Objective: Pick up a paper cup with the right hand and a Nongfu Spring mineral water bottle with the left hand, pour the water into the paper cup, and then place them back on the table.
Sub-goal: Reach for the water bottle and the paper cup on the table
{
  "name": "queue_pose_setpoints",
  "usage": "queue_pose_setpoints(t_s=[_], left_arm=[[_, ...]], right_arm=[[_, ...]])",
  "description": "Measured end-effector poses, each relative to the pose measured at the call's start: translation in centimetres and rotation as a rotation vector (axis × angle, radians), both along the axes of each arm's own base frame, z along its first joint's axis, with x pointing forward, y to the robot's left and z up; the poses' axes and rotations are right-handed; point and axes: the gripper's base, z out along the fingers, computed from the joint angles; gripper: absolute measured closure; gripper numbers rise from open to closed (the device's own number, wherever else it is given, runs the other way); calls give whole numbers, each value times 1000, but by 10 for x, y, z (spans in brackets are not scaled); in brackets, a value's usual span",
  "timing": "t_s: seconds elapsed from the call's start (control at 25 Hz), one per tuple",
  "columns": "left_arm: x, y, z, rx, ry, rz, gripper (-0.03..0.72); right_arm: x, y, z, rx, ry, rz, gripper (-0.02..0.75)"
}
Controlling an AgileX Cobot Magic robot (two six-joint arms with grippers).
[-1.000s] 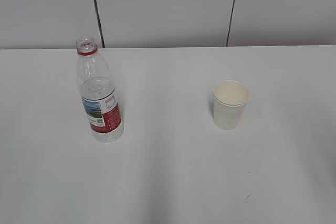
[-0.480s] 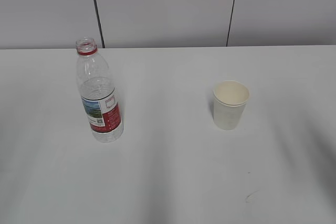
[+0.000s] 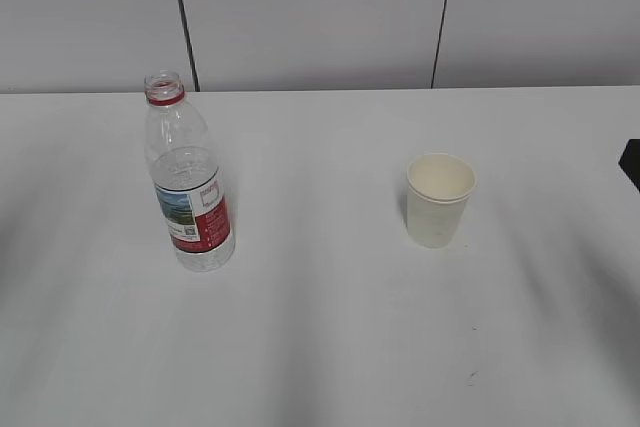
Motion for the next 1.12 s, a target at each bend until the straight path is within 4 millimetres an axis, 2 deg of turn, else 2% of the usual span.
queue_pose_setpoints(t_s=[0.08, 0.24, 0.36, 0.6, 0.8, 0.92, 1.12], left_arm=[[10, 0, -8, 2, -11, 9, 412], [19, -3, -40, -35, -30, 28, 412], [15, -11, -69, -34, -32, -4, 412], [0, -31, -106, 14, -62, -144, 412], [-3, -38, -123, 32, -15, -190, 412], [1, -39, -127, 41, -6, -184, 412], [14, -43, -144, 80, 48, -178, 412]], right_arm=[[4, 1, -2, 3, -8, 4, 160], [10, 2, -7, 6, -2, 8, 160], [14, 2, -10, 8, 3, 11, 160], [24, 5, -16, 4, -28, 38, 160], [32, 7, -26, 7, -18, 51, 160], [37, 8, -34, 11, 2, 55, 160], [46, 10, -45, 25, -14, 68, 160]])
